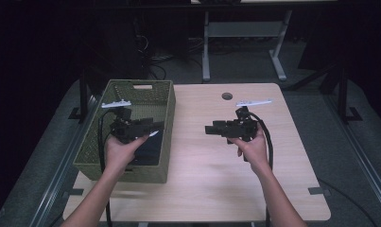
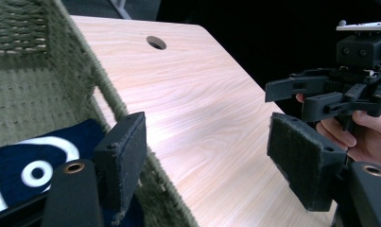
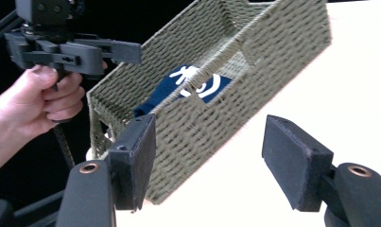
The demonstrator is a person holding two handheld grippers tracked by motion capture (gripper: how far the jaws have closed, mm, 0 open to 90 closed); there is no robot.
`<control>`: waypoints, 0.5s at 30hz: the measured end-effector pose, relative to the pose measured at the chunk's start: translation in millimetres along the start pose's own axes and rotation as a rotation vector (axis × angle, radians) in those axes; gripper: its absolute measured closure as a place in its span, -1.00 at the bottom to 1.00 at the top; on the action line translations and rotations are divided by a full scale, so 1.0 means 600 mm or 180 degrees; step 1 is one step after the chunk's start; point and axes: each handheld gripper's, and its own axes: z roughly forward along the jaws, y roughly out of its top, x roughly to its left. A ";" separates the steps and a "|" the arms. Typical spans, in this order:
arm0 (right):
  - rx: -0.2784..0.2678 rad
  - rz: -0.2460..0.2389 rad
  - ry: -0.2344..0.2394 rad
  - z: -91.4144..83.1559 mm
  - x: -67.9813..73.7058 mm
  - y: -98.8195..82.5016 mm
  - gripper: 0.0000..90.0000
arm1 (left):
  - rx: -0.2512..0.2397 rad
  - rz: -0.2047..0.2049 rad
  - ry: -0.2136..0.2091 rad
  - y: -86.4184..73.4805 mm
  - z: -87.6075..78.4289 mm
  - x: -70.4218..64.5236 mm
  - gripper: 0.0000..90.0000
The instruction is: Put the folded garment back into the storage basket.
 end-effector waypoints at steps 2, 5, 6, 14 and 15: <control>-0.0009 0.0012 -0.0018 -0.006 -0.003 -0.003 -0.23 | 0.0009 0.0024 -0.0017 0.001 0.005 -0.005 -0.37; -0.0024 0.0020 -0.0037 -0.015 -0.008 -0.007 -0.24 | 0.0030 0.0053 -0.0039 0.002 0.011 -0.013 -0.38; -0.0023 0.0014 -0.0049 -0.017 -0.010 -0.008 -0.24 | 0.0032 0.0064 -0.0041 0.002 0.012 -0.015 -0.39; -0.0028 0.0049 -0.0122 -0.035 -0.019 -0.014 -0.27 | 0.0030 0.0068 -0.0109 0.003 0.024 -0.025 -0.42; -0.0025 0.0032 -0.0131 -0.037 -0.021 -0.015 -0.27 | 0.0027 0.0071 -0.0113 0.004 0.025 -0.026 -0.43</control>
